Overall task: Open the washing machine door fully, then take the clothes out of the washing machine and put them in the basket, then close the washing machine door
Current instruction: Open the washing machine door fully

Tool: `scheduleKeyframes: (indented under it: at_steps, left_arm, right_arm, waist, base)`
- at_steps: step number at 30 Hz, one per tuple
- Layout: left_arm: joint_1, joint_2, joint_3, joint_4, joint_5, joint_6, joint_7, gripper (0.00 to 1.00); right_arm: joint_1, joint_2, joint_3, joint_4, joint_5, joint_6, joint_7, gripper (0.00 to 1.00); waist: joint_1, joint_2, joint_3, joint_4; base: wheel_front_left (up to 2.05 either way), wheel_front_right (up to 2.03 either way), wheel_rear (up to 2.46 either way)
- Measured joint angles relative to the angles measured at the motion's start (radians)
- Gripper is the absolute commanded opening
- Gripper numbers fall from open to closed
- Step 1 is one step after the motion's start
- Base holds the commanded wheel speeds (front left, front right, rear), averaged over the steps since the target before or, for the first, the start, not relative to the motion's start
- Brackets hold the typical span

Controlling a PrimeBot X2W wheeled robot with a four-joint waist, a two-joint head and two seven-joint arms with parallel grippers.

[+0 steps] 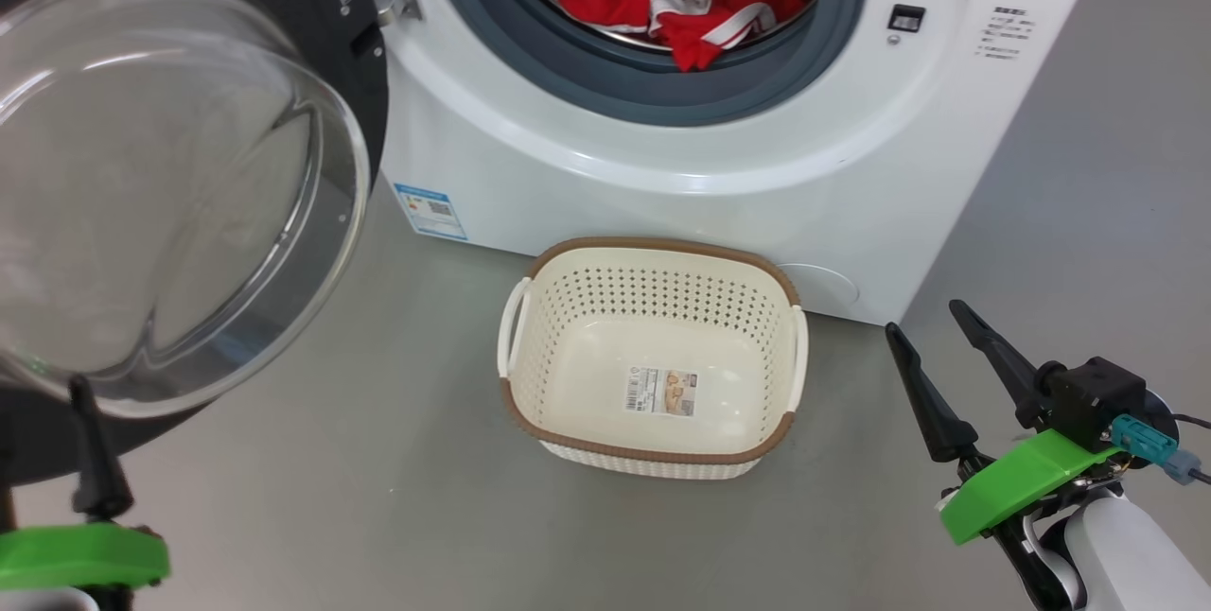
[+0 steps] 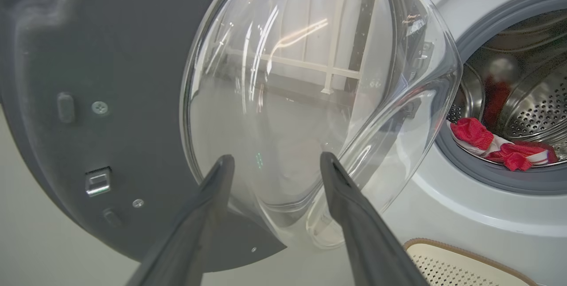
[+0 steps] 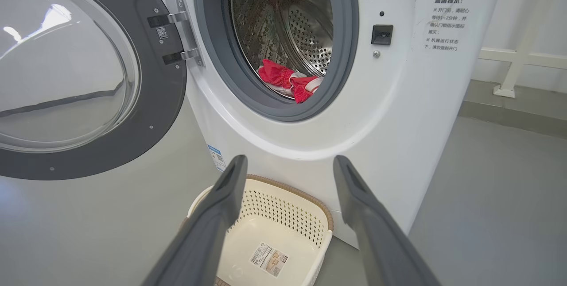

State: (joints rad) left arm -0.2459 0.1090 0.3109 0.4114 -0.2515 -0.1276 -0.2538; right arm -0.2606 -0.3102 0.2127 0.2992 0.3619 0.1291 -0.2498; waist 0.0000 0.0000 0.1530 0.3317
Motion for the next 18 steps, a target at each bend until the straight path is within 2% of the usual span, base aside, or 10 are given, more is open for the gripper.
scheduleKeyframes:
  at_steps: [8, 18]
  left_arm:
    - [0.049, 0.002, -0.112, -0.060, -0.030, 0.000, 0.000, 1.00]
    - [0.079, 0.035, -0.257, -0.131, -0.043, 0.000, 0.000, 1.00]
  right_arm:
    - [0.029, 0.009, -0.034, -0.007, -0.003, 0.000, 0.000, 1.00]
    - [0.036, 0.025, -0.074, -0.020, -0.010, 0.000, 0.000, 1.00]
  waist:
    - [0.0000, 0.0000, -0.008, -0.038]
    - [0.0000, 0.0000, -0.014, -0.115]
  base:
    - [0.00, 0.00, 0.00]
    - [0.00, 0.00, 0.00]
